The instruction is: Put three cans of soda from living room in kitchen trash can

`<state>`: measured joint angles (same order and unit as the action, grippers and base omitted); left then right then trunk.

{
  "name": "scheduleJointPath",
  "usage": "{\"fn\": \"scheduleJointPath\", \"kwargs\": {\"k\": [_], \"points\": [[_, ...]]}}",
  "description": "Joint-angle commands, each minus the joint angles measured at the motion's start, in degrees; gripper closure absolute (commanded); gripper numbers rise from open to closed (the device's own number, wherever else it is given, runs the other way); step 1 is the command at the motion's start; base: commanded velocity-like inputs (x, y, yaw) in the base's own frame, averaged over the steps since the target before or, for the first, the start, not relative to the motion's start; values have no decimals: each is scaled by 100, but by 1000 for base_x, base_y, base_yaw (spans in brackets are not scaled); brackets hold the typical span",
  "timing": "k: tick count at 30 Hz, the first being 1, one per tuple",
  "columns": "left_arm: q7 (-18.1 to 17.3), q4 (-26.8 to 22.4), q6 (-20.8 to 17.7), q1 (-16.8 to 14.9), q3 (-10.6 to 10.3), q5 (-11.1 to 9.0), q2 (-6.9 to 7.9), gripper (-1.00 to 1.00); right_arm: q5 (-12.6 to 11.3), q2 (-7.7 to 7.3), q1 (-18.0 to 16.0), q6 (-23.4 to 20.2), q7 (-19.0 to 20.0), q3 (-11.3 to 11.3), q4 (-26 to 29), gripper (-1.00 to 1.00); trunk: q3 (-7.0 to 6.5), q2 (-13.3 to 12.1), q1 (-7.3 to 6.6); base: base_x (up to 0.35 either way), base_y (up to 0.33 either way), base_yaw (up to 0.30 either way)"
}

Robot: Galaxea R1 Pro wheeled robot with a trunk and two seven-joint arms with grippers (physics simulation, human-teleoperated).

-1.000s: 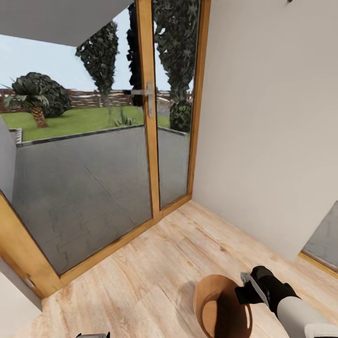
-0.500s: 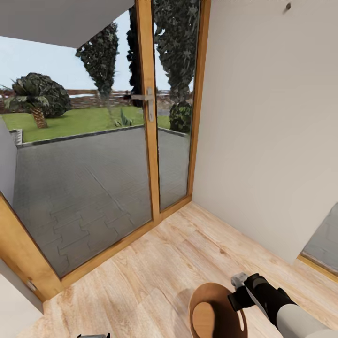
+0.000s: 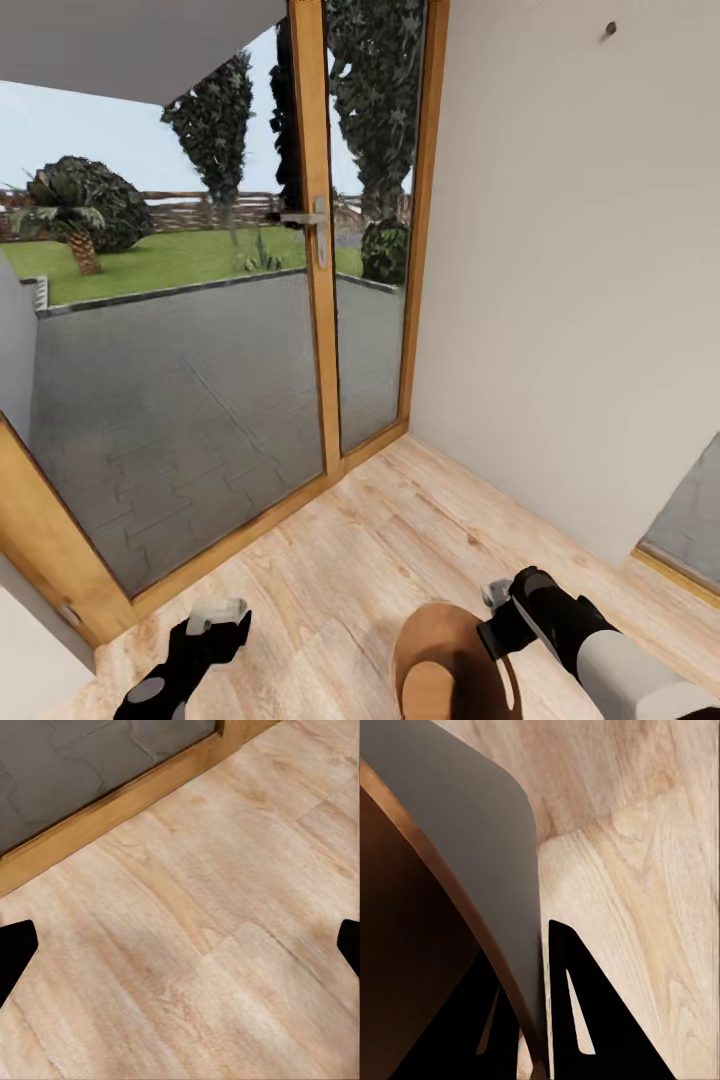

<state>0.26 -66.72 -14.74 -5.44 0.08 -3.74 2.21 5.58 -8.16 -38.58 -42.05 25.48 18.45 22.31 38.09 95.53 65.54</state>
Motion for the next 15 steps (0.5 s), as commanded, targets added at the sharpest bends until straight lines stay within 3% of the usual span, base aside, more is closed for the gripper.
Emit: {"fn": "scheduleJointPath", "kwargs": {"k": [1, 4, 7, 15], "points": [[4, -22, -75, -118, 1, 3, 1, -100, -109, 3, -30, -80, 21, 1, -5, 100, -18, -42, -23, 0, 0, 0], [13, -61, -338, -637, 1, 10, 1, -100, -137, -5, -182, -303, 248, -7, -5, 100, -71, -162, -89, 0, 0, 0], [16, -75, -427, -823, -4, 12, -5, -100, -113, -24, -273, -408, 625, -13, -2, 100, -125, -282, -154, 0, 0, 0], [44, -23, -385, -937, -16, -3, -19, -100, -131, -75, -468, -476, 1053, -38, -13, 100, -269, -603, -330, 0, 0, 0]]}}
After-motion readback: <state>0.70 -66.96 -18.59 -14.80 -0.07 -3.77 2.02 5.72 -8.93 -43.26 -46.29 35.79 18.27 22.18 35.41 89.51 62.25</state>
